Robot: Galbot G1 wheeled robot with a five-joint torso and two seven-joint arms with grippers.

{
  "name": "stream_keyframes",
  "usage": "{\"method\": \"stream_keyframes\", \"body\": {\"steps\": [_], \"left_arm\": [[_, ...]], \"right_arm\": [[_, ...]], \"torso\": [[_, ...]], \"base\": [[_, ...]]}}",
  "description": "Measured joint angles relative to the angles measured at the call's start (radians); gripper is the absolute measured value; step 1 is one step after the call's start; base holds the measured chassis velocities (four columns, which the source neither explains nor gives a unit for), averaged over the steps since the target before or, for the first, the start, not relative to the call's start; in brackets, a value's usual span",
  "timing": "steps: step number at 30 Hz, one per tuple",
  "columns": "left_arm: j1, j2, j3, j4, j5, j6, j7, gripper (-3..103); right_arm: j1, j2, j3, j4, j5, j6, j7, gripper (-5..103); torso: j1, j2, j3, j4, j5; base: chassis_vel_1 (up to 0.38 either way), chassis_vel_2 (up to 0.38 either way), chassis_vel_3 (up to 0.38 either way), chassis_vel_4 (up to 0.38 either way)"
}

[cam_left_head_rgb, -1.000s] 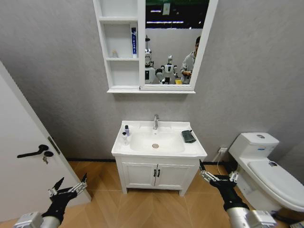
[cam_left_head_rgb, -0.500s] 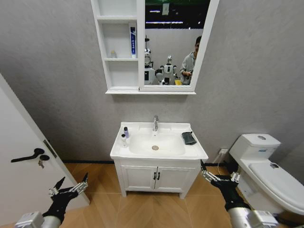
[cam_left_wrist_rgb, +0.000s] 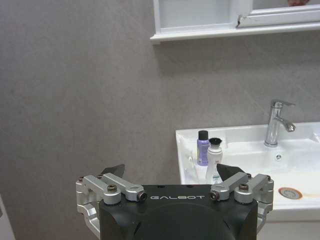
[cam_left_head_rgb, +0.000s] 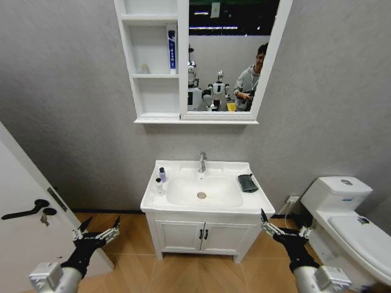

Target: Move facial cleanser and shampoo from washbasin to cabinet, then wipe washbasin with towel.

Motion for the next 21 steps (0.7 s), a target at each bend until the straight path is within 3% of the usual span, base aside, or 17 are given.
{"method": "stream_keyframes", "body": {"steps": [1,4,9,11,15,21], "left_arm": [[0.0,0.0,0.0,0.0,0.0,0.0,0.0,100],[-0.054,0.121,0.017,0.079,-0.051,0.003,-0.002,100],[-0.134,0.203,0.067,0.15,-0.095,0.011,-0.014,100],[-0.246,0.277,0.138,0.217,-0.137,0.02,-0.03,100],[-0.377,0.333,0.238,0.271,-0.162,0.039,-0.049,100],[-0.398,0.336,0.263,0.244,-0.168,0.055,-0.055,100]], "right_arm": [[0.0,0.0,0.0,0.0,0.0,0.0,0.0,100],[-0.003,0.003,-0.01,0.0,-0.041,-0.015,0.078,100],[-0.012,0.003,-0.003,0.0,-0.055,-0.013,0.123,100],[-0.018,0.01,-0.002,0.0,-0.055,-0.007,0.132,100],[-0.027,0.028,0.002,0.0,-0.07,0.026,0.11,100],[-0.03,0.035,0.012,0.0,-0.074,0.067,0.062,100]], "torso": [[0.0,0.0,0.0,0.0,0.0],[0.0,0.0,0.0,0.0001,0.0002],[0.0,0.0,0.0,0.0003,-0.0001],[0.001,0.0,0.0,0.0002,0.0],[0.001,0.0,0.0,-0.0003,0.0],[0.001,0.0,0.0,0.0001,0.0002]], "base": [[0.0,0.0,0.0,0.0],[0.0,0.0,0.0,0.0],[0.0,0.0,0.0,0.0],[0.0,0.0,0.0,0.0],[0.0,0.0,0.0,0.0],[0.0,0.0,0.0,0.0]]}}
